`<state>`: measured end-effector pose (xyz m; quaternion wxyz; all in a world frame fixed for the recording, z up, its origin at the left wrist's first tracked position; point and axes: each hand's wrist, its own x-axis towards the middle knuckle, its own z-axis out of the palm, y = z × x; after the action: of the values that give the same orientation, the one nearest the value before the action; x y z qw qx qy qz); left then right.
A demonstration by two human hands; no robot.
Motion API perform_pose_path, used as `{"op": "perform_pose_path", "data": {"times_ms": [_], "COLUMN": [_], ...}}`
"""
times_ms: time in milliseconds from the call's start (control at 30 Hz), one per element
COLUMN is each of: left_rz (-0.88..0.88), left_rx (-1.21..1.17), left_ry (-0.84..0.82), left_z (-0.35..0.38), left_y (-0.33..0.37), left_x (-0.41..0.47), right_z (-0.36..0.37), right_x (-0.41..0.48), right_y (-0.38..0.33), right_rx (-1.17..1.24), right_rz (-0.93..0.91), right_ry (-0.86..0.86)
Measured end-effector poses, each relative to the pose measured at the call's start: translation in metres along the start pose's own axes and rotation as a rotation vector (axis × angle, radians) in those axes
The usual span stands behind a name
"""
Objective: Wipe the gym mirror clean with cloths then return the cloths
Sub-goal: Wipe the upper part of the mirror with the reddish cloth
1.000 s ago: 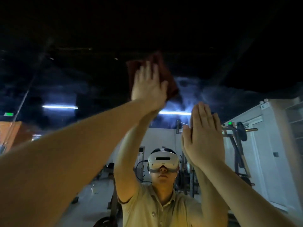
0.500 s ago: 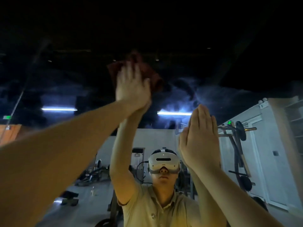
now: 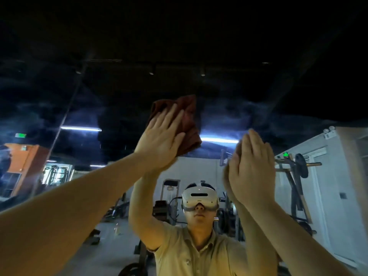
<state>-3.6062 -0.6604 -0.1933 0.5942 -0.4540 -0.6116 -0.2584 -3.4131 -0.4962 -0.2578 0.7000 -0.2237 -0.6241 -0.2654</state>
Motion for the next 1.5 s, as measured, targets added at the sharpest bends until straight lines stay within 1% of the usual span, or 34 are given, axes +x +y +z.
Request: {"op": "perform_pose_path", "data": {"times_ms": [167,233,300,367,433,467,500,567,633,667,700,733,767,800,833,900,967,1033,1100,1133,1167,1267,1333,1400,1500], "left_rz": [-0.192,-0.288,-0.387,-0.546,-0.699,-0.712,-0.668,-0.477,-0.187,-0.041,0.085,0.184,0.227,0.206,0.133,-0.082,-0.291,-0.551,-0.794,-0.858,-0.875,-0.798,-0.700,-0.505,-0.062], "left_rx": [-0.051,-0.075,-0.090,-0.125,-0.178,-0.186,-0.179,-0.164,-0.119,-0.101,-0.085,-0.058,-0.007,0.043,0.069,0.037,-0.007,-0.102,-0.165,-0.180,-0.181,-0.180,-0.177,-0.133,-0.048], "left_ry": [0.003,0.008,0.028,0.051,0.082,0.095,0.096,0.091,0.035,-0.015,-0.059,-0.090,-0.097,-0.095,-0.086,-0.030,0.035,0.116,0.169,0.172,0.167,0.137,0.116,0.095,-0.003], "left_z": [-0.002,-0.005,-0.008,-0.012,-0.018,-0.019,-0.019,-0.017,-0.011,-0.010,-0.009,-0.011,-0.013,-0.016,-0.020,-0.024,-0.020,-0.014,-0.007,-0.003,0.001,0.012,0.016,0.017,0.021], "left_y": [-0.085,-0.118,-0.140,-0.144,-0.127,-0.113,-0.092,-0.039,0.012,0.027,0.028,0.014,-0.008,-0.034,-0.064,-0.122,-0.158,-0.166,-0.158,-0.151,-0.142,-0.099,-0.071,-0.043,-0.021], "left_x": [-0.070,-0.097,-0.115,-0.105,-0.066,-0.042,-0.018,0.016,0.022,0.017,0.010,0.006,0.004,0.001,-0.003,-0.021,-0.048,-0.071,-0.089,-0.098,-0.108,-0.124,-0.113,-0.090,-0.073], "right_z": [0.008,0.007,0.004,0.001,0.000,0.002,0.004,0.008,0.012,0.014,0.016,0.019,0.022,0.026,0.029,0.033,0.032,0.027,0.022,0.021,0.020,0.018,0.019,0.020,0.021], "right_x": [0.006,0.000,-0.006,-0.009,-0.009,-0.009,-0.009,-0.008,-0.009,-0.010,-0.011,-0.012,-0.013,-0.014,-0.014,-0.015,-0.015,-0.015,-0.017,-0.018,-0.019,-0.021,-0.022,-0.022,-0.022], "right_y": [-0.079,-0.092,-0.092,-0.086,-0.079,-0.077,-0.076,-0.072,-0.066,-0.063,-0.061,-0.059,-0.058,-0.057,-0.057,-0.059,-0.061,-0.064,-0.068,-0.071,-0.073,-0.077,-0.077,-0.075,-0.073], "right_rx": [0.117,0.174,0.172,0.130,0.108,0.118,0.130,0.150,0.177,0.180,0.170,0.155,0.139,0.124,0.109,0.083,0.065,0.058,0.072,0.072,0.068,0.064,0.074,0.093,0.087], "right_rz": [-0.117,-0.118,-0.152,-0.219,-0.265,-0.272,-0.273,-0.280,-0.293,-0.307,-0.329,-0.348,-0.355,-0.354,-0.352,-0.343,-0.339,-0.324,-0.289,-0.278,-0.270,-0.251,-0.243,-0.247,-0.259], "right_ry": [-0.073,-0.099,-0.133,-0.204,-0.267,-0.275,-0.274,-0.257,-0.206,-0.175,-0.151,-0.134,-0.118,-0.100,-0.086,-0.075,-0.083,-0.098,-0.115,-0.127,-0.139,-0.171,-0.187,-0.190,-0.182]}}
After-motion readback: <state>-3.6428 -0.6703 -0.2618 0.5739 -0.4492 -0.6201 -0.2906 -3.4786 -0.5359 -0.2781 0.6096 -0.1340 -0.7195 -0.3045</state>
